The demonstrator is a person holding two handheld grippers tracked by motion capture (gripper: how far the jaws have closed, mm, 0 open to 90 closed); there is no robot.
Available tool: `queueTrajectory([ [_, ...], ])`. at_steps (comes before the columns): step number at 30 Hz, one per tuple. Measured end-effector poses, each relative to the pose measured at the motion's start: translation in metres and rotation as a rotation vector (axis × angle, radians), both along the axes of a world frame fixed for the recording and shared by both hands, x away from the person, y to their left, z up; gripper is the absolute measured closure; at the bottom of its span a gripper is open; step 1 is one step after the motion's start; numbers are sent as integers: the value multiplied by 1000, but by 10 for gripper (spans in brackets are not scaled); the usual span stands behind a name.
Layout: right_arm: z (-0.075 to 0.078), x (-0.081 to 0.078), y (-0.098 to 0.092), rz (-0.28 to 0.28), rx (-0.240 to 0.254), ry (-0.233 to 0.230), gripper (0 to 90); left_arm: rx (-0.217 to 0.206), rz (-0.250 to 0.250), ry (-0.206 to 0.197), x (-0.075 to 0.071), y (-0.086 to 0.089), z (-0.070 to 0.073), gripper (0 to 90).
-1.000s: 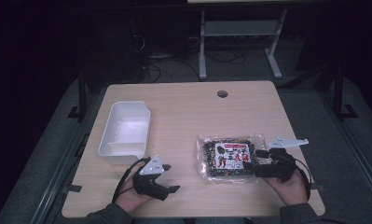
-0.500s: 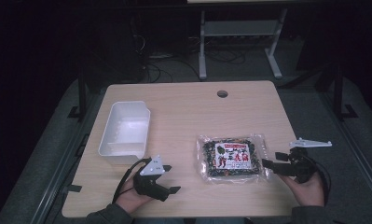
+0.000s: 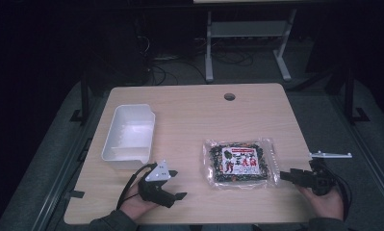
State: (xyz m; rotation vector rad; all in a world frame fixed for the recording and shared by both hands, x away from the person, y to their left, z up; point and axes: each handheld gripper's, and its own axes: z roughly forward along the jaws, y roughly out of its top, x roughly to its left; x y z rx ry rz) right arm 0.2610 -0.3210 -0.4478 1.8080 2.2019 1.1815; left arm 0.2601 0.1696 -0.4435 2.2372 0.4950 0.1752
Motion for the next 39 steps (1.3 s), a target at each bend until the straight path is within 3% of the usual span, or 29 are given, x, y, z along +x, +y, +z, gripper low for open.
queueTrajectory([
  [9,-6,-12,-1,0,26,38,464,-2,-7,-2,0,-1,0,208],
  [15,-11,-11,5,15,20,66,505,-4,-10,-2,0,-2,0,207],
  [20,-14,-9,7,28,27,74,597,-3,-12,-2,0,-3,0,207],
  [34,-15,-11,1,29,100,21,891,5,-18,-6,0,-5,0,209],
  [39,-13,-11,-1,26,106,-2,897,-1,-15,-3,1,-4,0,210],
])
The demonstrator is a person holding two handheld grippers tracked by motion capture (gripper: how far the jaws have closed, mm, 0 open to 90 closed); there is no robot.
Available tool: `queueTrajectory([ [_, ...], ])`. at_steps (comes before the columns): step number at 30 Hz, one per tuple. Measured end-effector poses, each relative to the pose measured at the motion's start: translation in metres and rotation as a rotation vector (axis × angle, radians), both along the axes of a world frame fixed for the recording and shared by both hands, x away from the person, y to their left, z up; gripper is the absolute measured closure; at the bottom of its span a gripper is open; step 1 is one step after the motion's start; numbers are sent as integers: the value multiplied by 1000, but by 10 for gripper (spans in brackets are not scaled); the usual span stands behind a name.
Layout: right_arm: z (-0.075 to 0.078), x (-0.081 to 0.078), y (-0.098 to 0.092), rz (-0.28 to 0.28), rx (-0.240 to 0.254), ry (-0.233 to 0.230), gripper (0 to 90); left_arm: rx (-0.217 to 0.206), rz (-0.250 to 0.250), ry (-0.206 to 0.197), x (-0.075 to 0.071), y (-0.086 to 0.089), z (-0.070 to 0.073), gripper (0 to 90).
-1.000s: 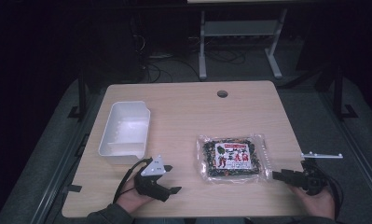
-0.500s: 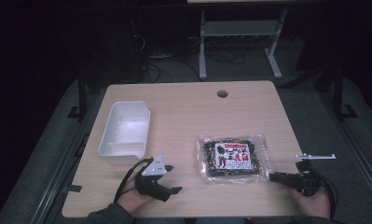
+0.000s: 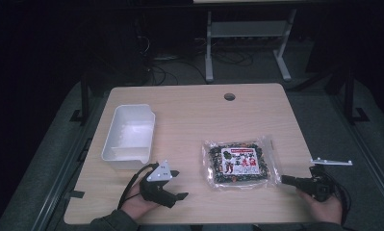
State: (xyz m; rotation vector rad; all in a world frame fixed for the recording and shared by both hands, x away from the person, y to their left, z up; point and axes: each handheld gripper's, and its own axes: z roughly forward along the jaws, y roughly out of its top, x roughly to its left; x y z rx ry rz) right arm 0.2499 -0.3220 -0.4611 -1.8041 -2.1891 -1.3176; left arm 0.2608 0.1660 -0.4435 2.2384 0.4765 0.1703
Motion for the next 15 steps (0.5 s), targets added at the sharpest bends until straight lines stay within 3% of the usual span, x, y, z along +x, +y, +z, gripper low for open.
queueTrajectory([
  [5,8,0,0,43,3,-50,899,-2,2,1,1,-1,0,211],
  [10,23,3,0,78,21,-102,900,-35,-6,21,4,-2,4,235],
  [12,29,4,3,108,11,-117,900,-57,-12,34,7,-4,8,247],
  [15,40,8,8,168,9,-134,900,-55,-16,44,11,-8,12,247],
])
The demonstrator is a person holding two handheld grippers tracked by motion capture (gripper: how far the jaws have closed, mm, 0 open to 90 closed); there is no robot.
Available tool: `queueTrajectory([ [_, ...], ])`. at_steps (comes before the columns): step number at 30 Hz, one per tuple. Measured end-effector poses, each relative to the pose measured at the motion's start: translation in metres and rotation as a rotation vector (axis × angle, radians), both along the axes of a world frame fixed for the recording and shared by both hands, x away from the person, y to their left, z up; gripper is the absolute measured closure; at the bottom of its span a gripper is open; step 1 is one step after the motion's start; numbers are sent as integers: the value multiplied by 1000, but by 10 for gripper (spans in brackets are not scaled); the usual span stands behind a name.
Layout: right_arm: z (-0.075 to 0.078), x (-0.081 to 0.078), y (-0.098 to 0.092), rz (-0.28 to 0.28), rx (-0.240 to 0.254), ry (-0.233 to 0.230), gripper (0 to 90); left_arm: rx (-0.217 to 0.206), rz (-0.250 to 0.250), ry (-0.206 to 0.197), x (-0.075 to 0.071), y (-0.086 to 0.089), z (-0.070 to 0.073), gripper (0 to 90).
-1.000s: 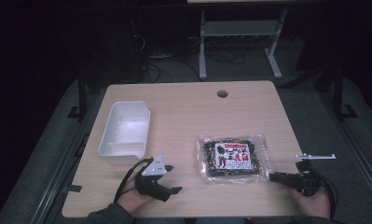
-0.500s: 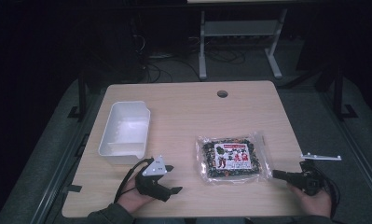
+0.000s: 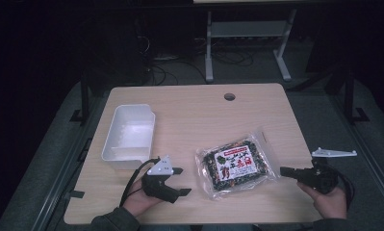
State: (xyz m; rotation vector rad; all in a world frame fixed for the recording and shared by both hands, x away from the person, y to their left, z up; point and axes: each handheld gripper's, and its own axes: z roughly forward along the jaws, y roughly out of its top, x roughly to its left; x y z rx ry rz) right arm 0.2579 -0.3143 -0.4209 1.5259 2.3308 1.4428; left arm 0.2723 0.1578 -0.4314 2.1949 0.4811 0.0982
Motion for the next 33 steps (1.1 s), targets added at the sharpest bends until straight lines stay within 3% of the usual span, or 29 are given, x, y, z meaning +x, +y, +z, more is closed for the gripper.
queueTrajectory([
  [11,69,14,29,213,-39,-117,900,-14,11,28,25,-14,6,237],
  [15,91,19,41,283,-14,-157,900,-3,-1,34,29,-22,3,239],
  [18,97,19,46,316,9,-172,900,8,6,41,32,-24,0,239],
  [24,109,21,59,387,13,-196,900,-26,1,94,42,-27,-3,244],
  [33,105,30,64,372,58,-215,900,-52,-42,159,49,-32,-6,376],
])
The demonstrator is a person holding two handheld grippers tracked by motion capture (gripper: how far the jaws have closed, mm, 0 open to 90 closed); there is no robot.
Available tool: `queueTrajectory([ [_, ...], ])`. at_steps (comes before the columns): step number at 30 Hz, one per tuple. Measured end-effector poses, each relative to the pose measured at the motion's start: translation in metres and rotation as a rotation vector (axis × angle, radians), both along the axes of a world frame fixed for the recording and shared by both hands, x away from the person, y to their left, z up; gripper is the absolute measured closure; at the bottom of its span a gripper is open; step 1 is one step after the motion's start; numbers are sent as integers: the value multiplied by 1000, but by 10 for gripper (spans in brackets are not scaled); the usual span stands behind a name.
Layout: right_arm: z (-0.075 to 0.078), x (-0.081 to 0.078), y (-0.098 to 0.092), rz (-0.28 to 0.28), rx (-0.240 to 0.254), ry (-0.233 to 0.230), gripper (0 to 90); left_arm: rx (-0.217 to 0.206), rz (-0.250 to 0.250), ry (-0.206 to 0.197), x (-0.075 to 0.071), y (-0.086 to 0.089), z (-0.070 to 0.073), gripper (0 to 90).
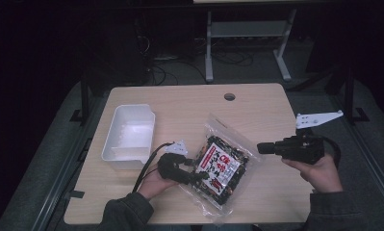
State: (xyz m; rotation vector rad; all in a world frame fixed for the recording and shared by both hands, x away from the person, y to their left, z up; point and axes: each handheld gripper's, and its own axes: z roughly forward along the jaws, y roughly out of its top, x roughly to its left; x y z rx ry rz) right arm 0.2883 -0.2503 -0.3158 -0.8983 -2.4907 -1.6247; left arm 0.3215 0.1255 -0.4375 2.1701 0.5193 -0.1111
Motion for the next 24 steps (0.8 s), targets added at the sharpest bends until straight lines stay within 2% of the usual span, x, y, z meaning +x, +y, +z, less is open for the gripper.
queueTrajectory([
  [2,-1,3,-2,-6,19,3,900,-17,-5,-1,-1,2,1,436],
  [3,-2,4,-4,-16,28,3,900,-35,-10,-1,-2,4,2,551],
  [4,-2,5,-5,-26,38,1,900,-48,-15,4,-2,5,2,551],
  [5,-2,6,-7,-32,47,-2,900,-58,-25,7,-2,6,2,600],
  [7,-2,8,-8,-45,50,-1,900,-58,-34,5,-4,5,2,632],
  [9,-4,10,-7,-61,36,-3,900,-64,-44,-15,-7,6,2,694],
  [15,-12,13,-11,-115,68,-22,890,-52,-45,-58,-13,7,5,723],
  [17,-16,15,-14,-139,95,-23,774,-40,-46,-77,-15,7,6,723],
  [18,-16,15,-14,-139,95,-23,774,-35,-47,-84,-16,7,6,723],
  [19,-20,16,-13,-161,85,-23,683,-29,-44,-96,-17,7,6,723],
  [21,-22,16,-12,-161,82,-22,649,-26,-42,-103,-17,7,6,723],
  [24,-34,16,-9,-160,81,-3,486,-25,-45,-121,-20,10,6,722],
])
